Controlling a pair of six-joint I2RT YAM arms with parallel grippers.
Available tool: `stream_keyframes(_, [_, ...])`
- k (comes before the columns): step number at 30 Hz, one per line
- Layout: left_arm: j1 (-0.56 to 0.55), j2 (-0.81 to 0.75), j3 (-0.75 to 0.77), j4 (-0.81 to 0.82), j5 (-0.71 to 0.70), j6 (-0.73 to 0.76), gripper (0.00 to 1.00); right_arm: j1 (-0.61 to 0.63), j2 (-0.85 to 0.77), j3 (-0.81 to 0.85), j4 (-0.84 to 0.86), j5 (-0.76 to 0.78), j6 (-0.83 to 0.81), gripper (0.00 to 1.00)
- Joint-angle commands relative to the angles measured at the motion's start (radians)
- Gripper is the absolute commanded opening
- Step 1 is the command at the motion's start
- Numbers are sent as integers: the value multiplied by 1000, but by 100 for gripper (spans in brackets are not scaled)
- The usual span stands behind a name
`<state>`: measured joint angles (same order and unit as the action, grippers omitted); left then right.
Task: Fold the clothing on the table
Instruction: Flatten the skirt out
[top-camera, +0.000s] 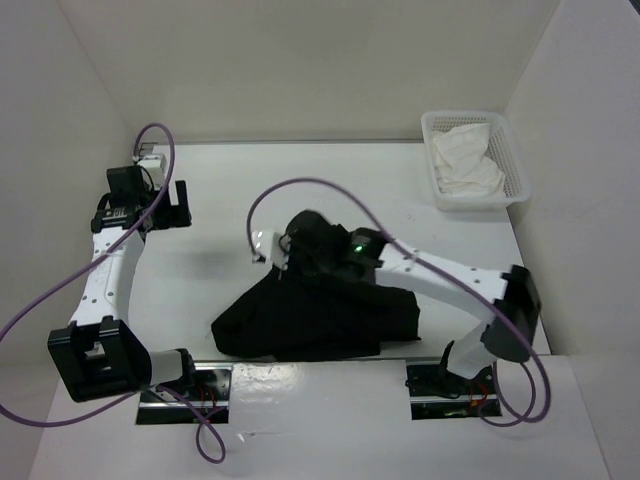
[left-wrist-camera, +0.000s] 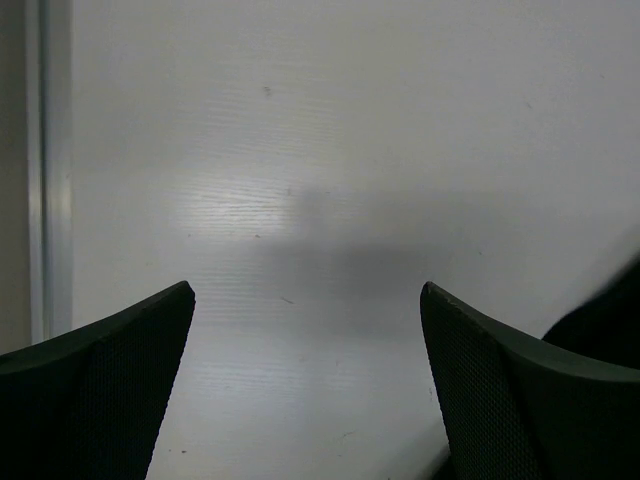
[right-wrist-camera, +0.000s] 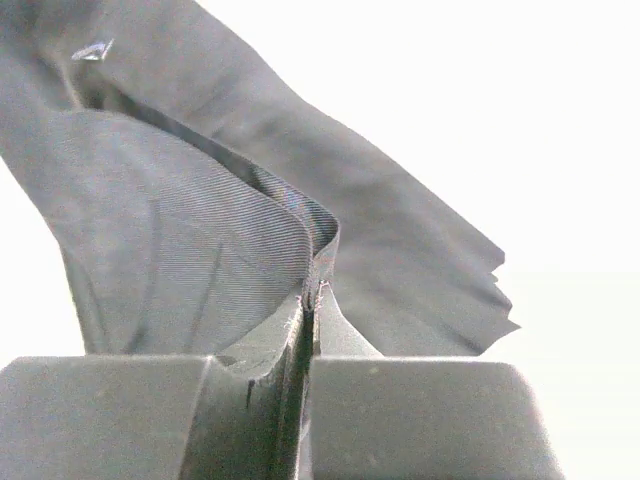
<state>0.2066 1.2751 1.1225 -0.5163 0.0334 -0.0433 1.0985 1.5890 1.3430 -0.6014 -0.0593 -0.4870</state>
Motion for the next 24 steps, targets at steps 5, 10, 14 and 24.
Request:
stream_keyframes(5, [-24,-28,-30,-27,388,248,99,-63,-277,-7,101,179,12,0])
stream_keyframes(10, [-124,7,-67,-15,361,350,99,-189,-349,-42,110,79,21,0])
stream_keyframes(14, [-186,26,-150,42,401,477,99,-219,-362,-42,111,70,21,0])
stream_keyframes(24, [-167,27,-362,102,676,888,75,-279,-310,22,98,43,41,0])
